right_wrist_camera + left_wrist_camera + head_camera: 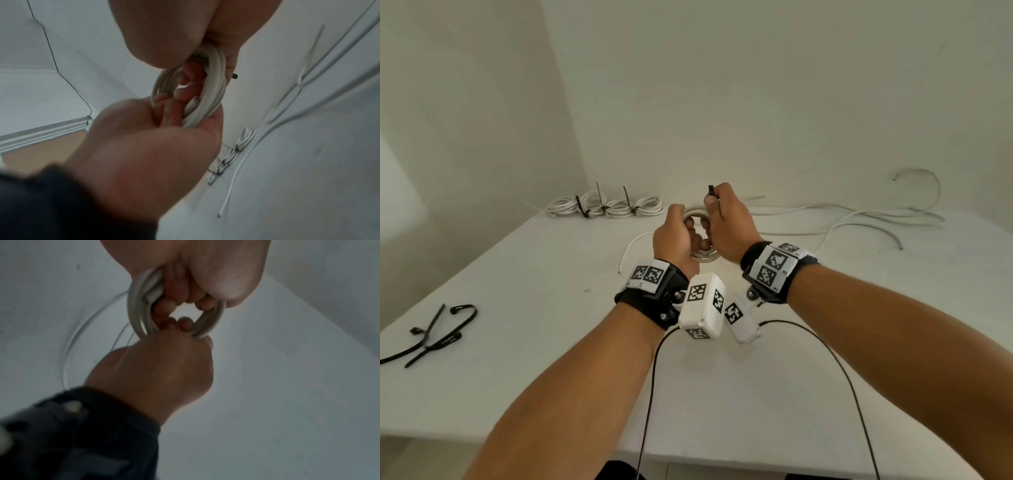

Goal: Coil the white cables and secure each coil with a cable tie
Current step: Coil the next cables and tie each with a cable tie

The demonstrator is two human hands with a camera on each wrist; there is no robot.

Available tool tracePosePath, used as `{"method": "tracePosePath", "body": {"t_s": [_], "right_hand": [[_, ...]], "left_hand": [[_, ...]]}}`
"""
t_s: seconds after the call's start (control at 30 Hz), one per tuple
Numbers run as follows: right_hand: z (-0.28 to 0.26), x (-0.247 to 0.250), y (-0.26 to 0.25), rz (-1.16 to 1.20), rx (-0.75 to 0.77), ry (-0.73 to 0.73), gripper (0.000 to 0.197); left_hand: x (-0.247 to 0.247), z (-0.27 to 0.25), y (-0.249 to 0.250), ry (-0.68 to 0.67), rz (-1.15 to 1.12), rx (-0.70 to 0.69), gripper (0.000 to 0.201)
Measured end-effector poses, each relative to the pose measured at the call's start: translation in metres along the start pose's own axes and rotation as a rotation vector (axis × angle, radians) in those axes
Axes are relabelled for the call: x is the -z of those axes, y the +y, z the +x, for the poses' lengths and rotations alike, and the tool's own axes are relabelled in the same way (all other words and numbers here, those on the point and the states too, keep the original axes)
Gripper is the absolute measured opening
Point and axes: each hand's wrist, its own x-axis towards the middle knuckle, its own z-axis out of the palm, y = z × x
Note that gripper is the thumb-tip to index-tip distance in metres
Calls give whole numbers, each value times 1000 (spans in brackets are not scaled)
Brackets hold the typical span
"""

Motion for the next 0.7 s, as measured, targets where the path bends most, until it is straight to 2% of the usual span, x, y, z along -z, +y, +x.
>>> {"method": "tracePosePath", "body": {"t_s": [0.07,0.13,0.23,0.33,0.47,0.5,0.6,0.7], "right_hand": [[2,17,4,-16,-17,-36,20],[1,28,8,-61,13,-73,19],[-6,34,10,-197,126,-115,15],[-7,33,10,-206,147,-138,14],[-5,30,3,-183,130,-203,19],[-4,30,0,-185,110,-226,19],[2,39,-1,-311,47,-249,23],[9,52,2,-352,-49,-253,32]], "left_hand": [[-1,2,1,-209,-22,116,48],[2,6,9,-385,58,228,52],[4,7,20,-504,218,362,62],[0,0,20,-448,274,331,61],[-1,-5,2,-228,292,2,43],[1,-5,0,-188,317,-45,40],[12,-4,-2,-129,361,-78,38],[21,-6,1,-139,436,-89,36]]}}
